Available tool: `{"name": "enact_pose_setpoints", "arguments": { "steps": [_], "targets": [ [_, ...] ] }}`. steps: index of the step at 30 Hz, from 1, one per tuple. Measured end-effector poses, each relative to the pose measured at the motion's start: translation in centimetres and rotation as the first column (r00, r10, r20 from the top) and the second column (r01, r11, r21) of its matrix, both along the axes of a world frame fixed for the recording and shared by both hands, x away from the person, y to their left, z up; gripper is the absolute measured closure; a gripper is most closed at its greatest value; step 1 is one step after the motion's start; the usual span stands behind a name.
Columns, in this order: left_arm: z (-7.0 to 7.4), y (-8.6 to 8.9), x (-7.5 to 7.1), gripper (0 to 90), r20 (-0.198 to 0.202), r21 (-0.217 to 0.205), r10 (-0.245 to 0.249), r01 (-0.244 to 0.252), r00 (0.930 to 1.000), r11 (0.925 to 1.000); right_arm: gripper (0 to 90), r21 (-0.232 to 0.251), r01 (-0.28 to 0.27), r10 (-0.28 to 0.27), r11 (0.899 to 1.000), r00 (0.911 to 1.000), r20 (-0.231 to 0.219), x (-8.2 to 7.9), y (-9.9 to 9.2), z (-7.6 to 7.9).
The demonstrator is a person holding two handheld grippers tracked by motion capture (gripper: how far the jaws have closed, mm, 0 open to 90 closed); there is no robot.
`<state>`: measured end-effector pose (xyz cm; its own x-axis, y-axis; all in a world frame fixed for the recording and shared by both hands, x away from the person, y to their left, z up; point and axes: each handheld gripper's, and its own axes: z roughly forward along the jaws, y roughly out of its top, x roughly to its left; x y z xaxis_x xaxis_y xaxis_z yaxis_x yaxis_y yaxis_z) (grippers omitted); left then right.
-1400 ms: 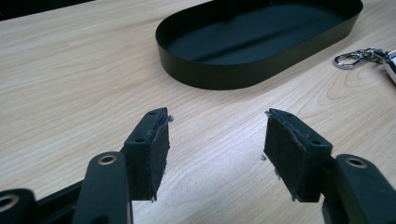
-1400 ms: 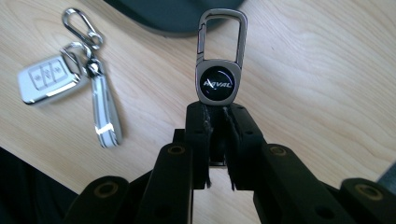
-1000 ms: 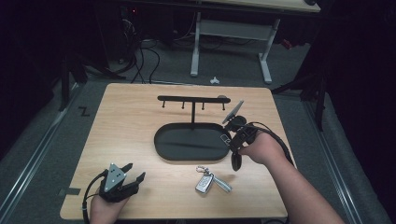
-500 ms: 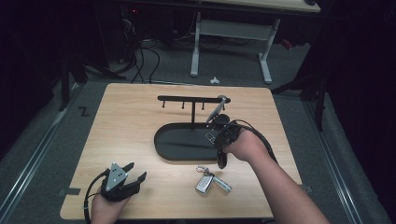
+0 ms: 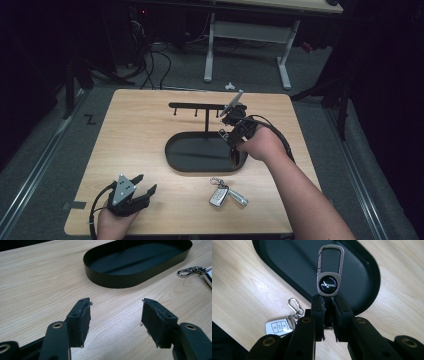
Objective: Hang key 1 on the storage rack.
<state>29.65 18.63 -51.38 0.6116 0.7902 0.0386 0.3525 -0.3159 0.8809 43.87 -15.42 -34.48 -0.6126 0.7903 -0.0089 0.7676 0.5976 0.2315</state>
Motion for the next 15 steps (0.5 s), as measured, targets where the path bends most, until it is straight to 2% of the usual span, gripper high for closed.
{"name": "enact_pose_setpoints", "arguments": {
  "steps": [4,5,7,10,15],
  "targets": [
    [0.0,0.0,0.0,40.4,-0.002,0.000,-0.002,0.002,1.0000,1.0000,80.6,0.007,-0.004,0.004,1.000,0.9998,0.021,0.5,0.0,0.8],
    [0.0,0.0,0.0,40.4,-0.002,-0.001,-0.002,0.002,1.0000,1.0000,80.6,0.010,0.011,-0.011,1.000,0.9997,0.021,0.6,0.1,1.1],
    [-0.1,0.0,0.0,40.4,-0.004,0.000,-0.004,0.004,1.0000,1.0000,80.6,0.013,0.003,-0.003,1.000,0.9994,0.035,0.9,0.1,1.5],
    [-0.1,-0.1,0.0,40.5,-0.008,-0.003,-0.005,0.005,0.9999,1.0000,80.6,0.016,0.020,-0.020,1.000,0.9990,0.039,1.1,0.3,2.1],
    [-0.1,-0.1,-0.1,40.5,-0.012,-0.001,-0.010,0.010,0.9999,0.9999,80.6,0.025,0.011,-0.013,1.000,0.9982,0.059,1.6,0.7,2.8]
  ]
}}
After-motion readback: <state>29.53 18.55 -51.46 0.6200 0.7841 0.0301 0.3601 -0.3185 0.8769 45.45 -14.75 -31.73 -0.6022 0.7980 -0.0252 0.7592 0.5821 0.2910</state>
